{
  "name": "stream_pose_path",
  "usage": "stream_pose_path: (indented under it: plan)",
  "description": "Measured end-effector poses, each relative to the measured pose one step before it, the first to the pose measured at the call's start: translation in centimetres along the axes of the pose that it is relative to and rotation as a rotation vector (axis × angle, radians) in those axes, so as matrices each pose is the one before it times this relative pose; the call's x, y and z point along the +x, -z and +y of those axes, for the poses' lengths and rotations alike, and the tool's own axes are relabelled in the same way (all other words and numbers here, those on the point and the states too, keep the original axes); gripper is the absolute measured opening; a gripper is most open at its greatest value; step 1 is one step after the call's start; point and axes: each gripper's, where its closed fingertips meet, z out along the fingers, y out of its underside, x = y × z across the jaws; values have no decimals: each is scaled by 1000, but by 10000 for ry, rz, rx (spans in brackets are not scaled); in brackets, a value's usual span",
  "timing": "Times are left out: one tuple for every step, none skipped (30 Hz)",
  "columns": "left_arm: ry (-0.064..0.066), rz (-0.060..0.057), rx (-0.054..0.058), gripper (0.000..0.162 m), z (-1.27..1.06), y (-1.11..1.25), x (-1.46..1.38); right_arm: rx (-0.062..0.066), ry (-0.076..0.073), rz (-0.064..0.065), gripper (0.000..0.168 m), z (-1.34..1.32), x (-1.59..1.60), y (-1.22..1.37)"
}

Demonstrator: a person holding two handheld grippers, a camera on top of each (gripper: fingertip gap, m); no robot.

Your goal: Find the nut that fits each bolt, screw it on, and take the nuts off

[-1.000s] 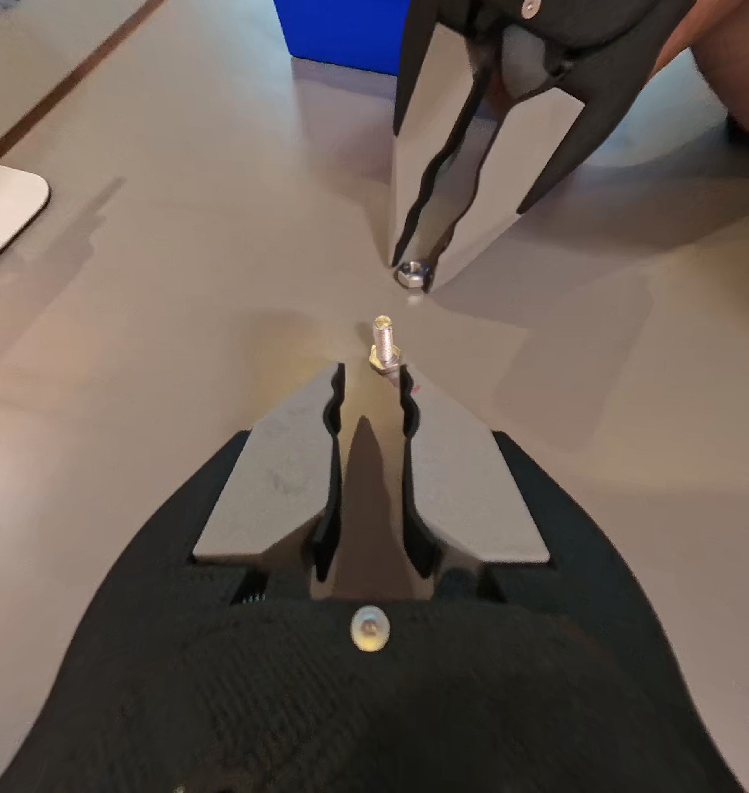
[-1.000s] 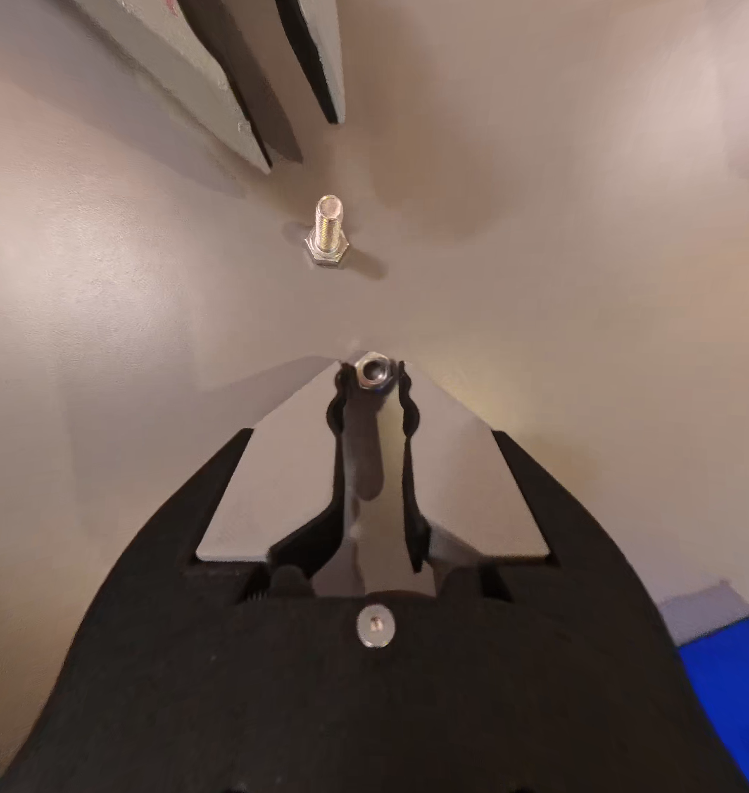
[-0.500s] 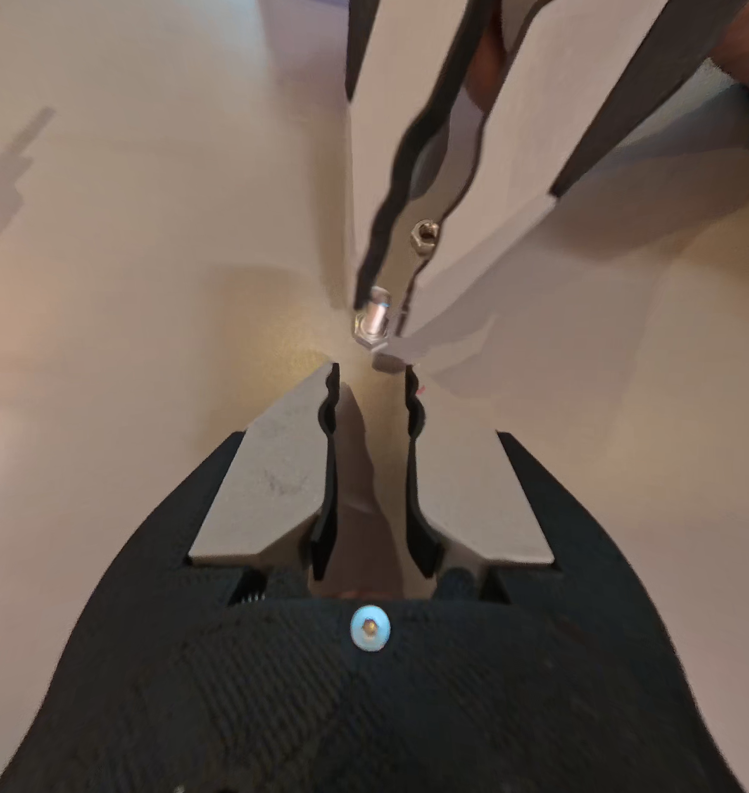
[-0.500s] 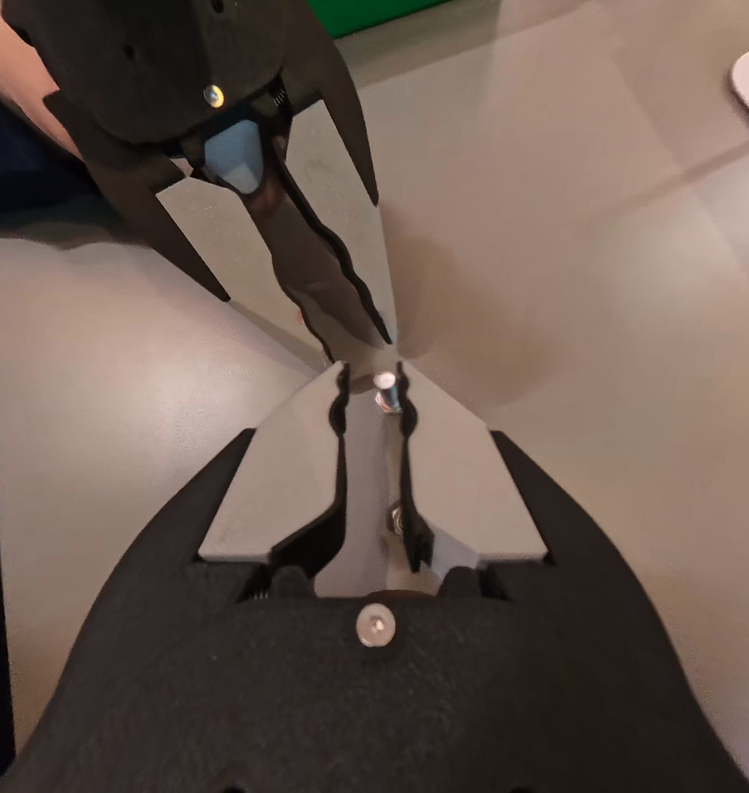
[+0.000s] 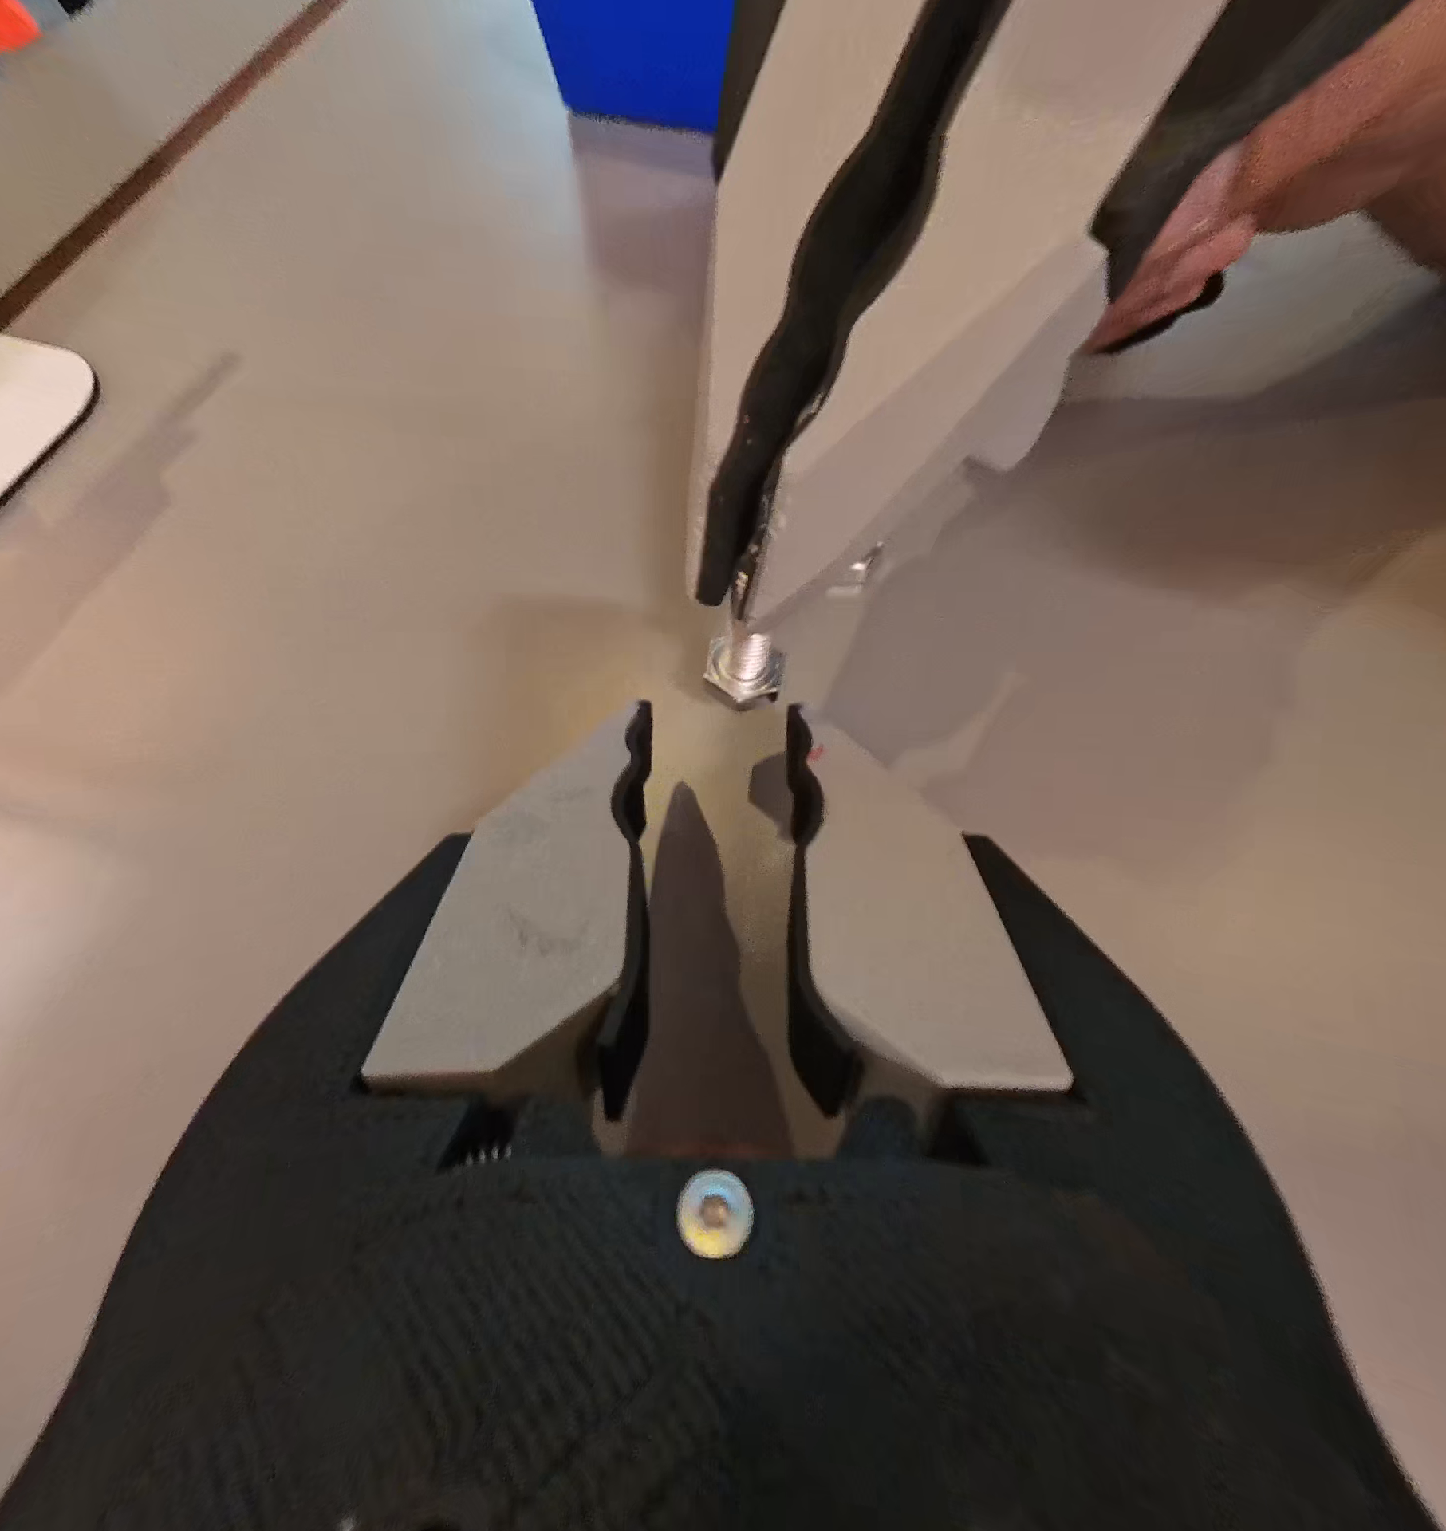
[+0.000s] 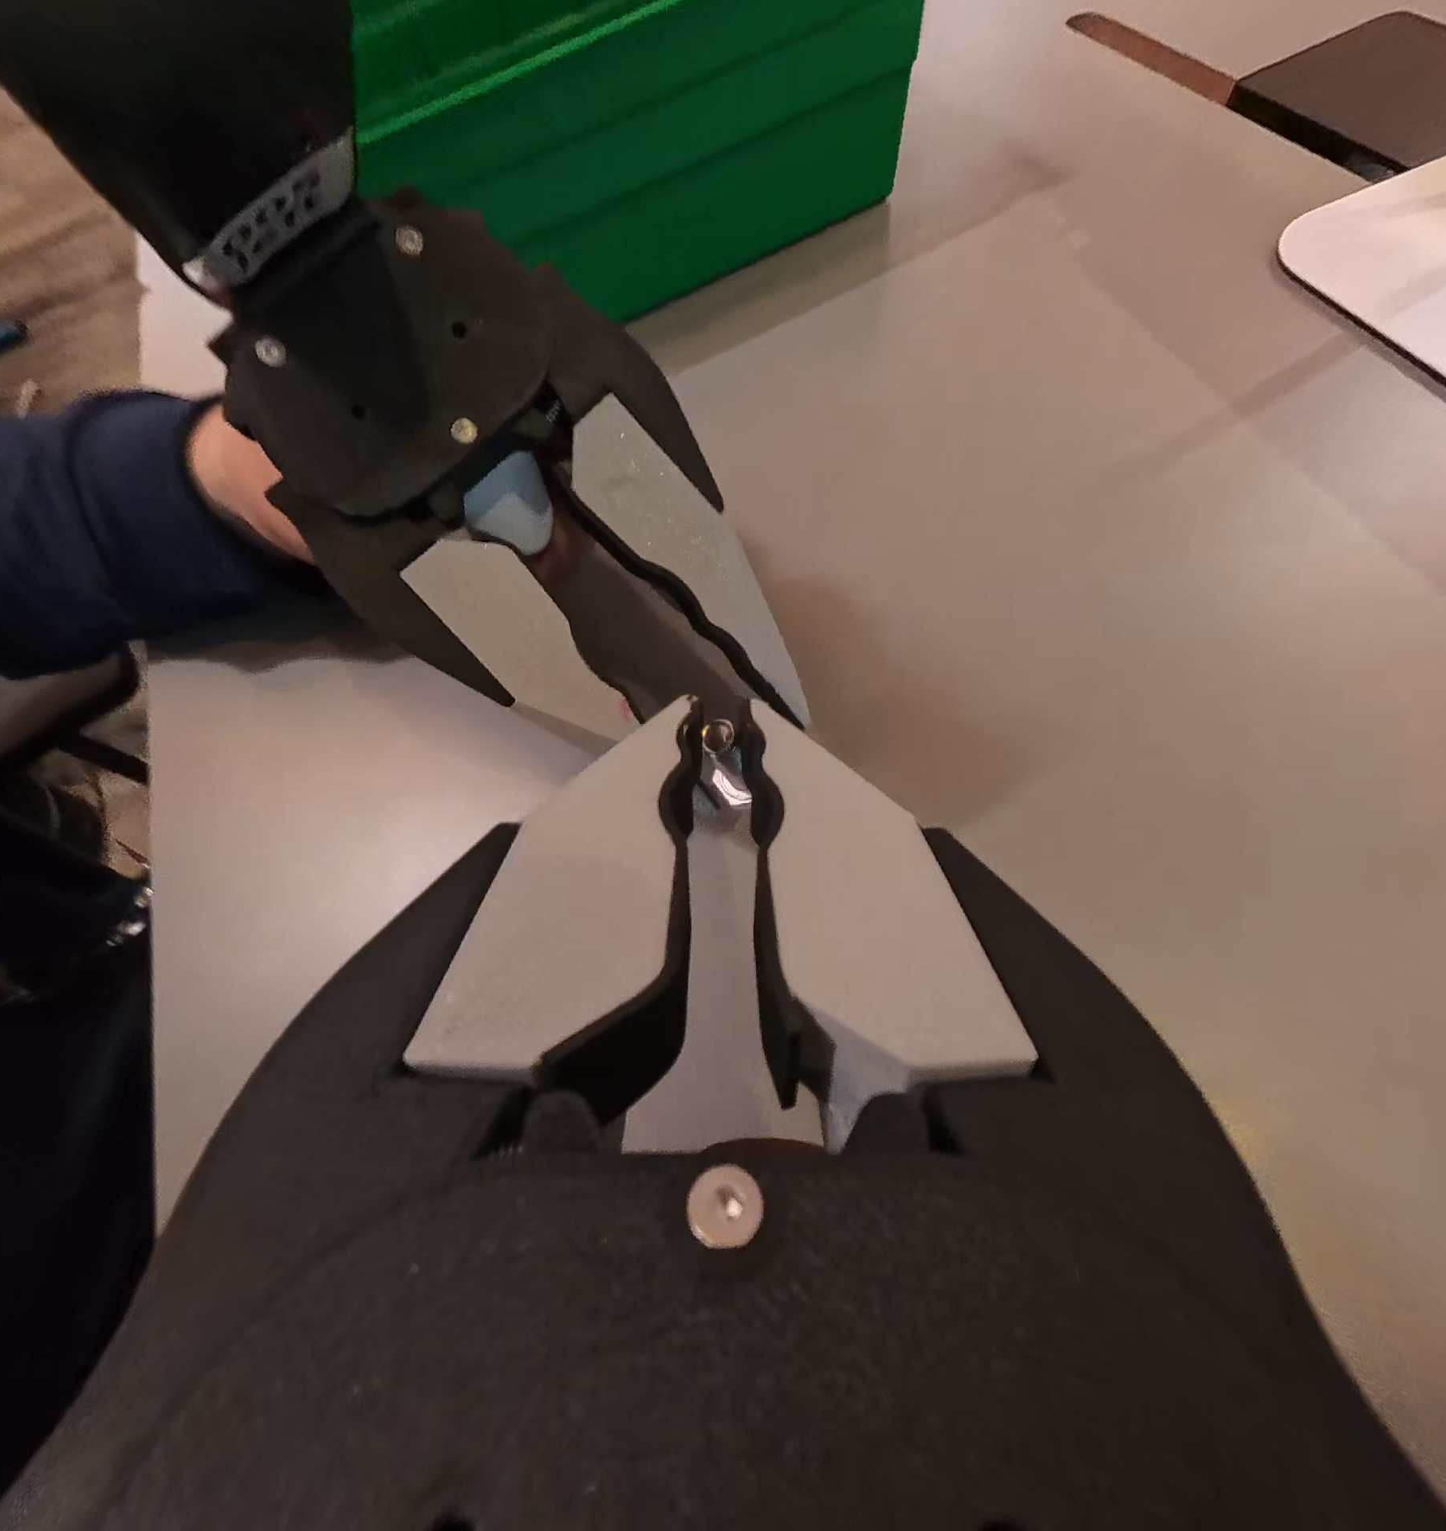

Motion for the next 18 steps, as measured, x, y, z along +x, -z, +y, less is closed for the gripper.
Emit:
stream_pose_path:
  plan:
    - [7,15,192,30,-368,40,124,197,-205,-97,5,-267,-36,168]
    - [33,-40,166,30,-344,18,32,205,-202,-122,5,-281,-91,154]
    - [10,-14,137,30,-279,-10,93,209,-171,-120,5,-303,-117,163]
    - [-9,-20,86,30,-205,-27,77,184,-119,-85,5,-270,-99,160]
    - [-41,-92,60,30,-154,-20,-24,142,-70,-38,5,-235,-49,152]
    - [-77,-73,61,29,-132,-14,2,108,-35,-34,5,-181,-59,127]
    - [-97,-18,49,25,-113,25,85,90,-42,-88,5,-150,-136,88]
    - [-125,-24,66,19,-127,60,82,43,-59,-88,5,-61,-131,39]
    - [-116,-35,77,17,-138,62,55,22,-24,7,5,-7,20,27]
    - [-68,-18,20,17,-53,16,47,35,-1,15,5,-34,22,31]
    - [-8,-2,10,17,-42,14,28,26,-19,-8,5,-13,-21,33]
    - [31,32,17,17,-35,7,56,36,-21,5,5,-31,10,27]
    - [45,22,35,17,-68,14,20,29,-18,-10,5,-5,-11,17]
    - [36,14,72,19,-114,42,8,-5,-20,-29,5,21,-36,-3]
    - [41,29,52,21,-85,34,21,15,-22,-51,5,-7,-60,-11]
    - [32,29,11,21,-28,26,33,20,-31,-37,5,-21,-35,4]
    - [-20,-13,24,20,-45,31,-11,39,-17,-2,5,-59,-5,21]
    - [-86,5,43,17,-80,29,69,56,-16,11,5,-94,24,43]
